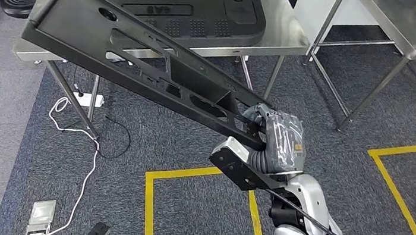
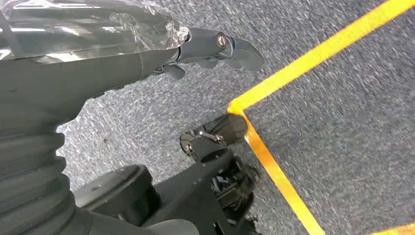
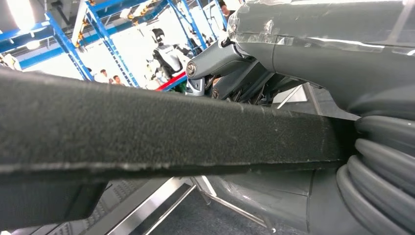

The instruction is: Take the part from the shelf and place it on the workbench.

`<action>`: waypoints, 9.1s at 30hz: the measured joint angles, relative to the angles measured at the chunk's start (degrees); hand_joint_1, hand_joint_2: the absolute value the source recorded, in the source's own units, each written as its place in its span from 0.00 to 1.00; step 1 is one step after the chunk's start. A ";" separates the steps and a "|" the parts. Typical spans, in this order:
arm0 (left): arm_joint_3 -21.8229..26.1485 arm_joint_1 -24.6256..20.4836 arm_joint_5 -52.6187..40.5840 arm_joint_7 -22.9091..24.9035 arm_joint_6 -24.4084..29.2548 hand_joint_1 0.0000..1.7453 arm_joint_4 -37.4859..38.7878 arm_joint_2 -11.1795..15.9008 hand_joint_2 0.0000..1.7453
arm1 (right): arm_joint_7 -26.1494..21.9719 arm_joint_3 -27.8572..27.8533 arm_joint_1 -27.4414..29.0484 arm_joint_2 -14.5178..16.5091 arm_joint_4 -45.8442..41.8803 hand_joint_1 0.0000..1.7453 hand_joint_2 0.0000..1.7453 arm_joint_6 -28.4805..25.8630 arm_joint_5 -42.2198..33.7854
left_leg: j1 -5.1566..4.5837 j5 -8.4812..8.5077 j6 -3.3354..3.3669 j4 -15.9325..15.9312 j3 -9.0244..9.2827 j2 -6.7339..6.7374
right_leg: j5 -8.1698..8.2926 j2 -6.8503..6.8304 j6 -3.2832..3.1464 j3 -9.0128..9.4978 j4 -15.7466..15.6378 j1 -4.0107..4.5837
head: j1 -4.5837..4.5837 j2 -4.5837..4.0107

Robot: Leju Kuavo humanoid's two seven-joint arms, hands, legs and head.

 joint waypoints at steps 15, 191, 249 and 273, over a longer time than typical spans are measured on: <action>0.14 -0.40 -0.86 0.01 -0.40 0.00 -0.02 0.01 1.00 | -0.97 0.13 -0.30 0.02 0.11 1.00 1.00 -0.46 -0.87 | -0.06 -3.21 -0.23 -0.86 4.03 -0.06 | 3.31 0.11 -0.66 -4.37 1.00 0.42 | 2.76 0.00; 2.97 -0.38 -3.82 0.04 -0.51 0.00 -0.15 0.54 1.00 | -6.89 8.67 -5.60 2.76 4.07 1.00 1.00 -0.63 -6.29 | 0.77 -5.56 -1.77 12.20 -3.91 0.34 | 1.01 0.20 -1.85 -2.79 2.00 0.49 | -0.70 0.00; 4.32 -0.81 -4.37 0.07 -1.28 0.00 -0.20 0.68 1.00 | -7.70 9.99 -6.77 2.96 4.58 1.00 1.00 -0.52 -6.89 | 0.23 -0.59 -0.66 -0.04 0.40 0.08 | 0.65 0.09 -0.67 -0.82 -0.19 0.73 | 1.97 0.00; 4.25 -4.99 -8.15 2.52 -2.92 0.00 -0.47 0.14 1.00 | -6.12 17.23 -22.56 10.21 20.23 1.00 1.00 2.32 10.90 | 0.35 -0.40 -0.94 -0.48 0.79 0.09 | 0.63 0.11 -0.74 -0.72 -0.08 0.86 | 1.99 0.00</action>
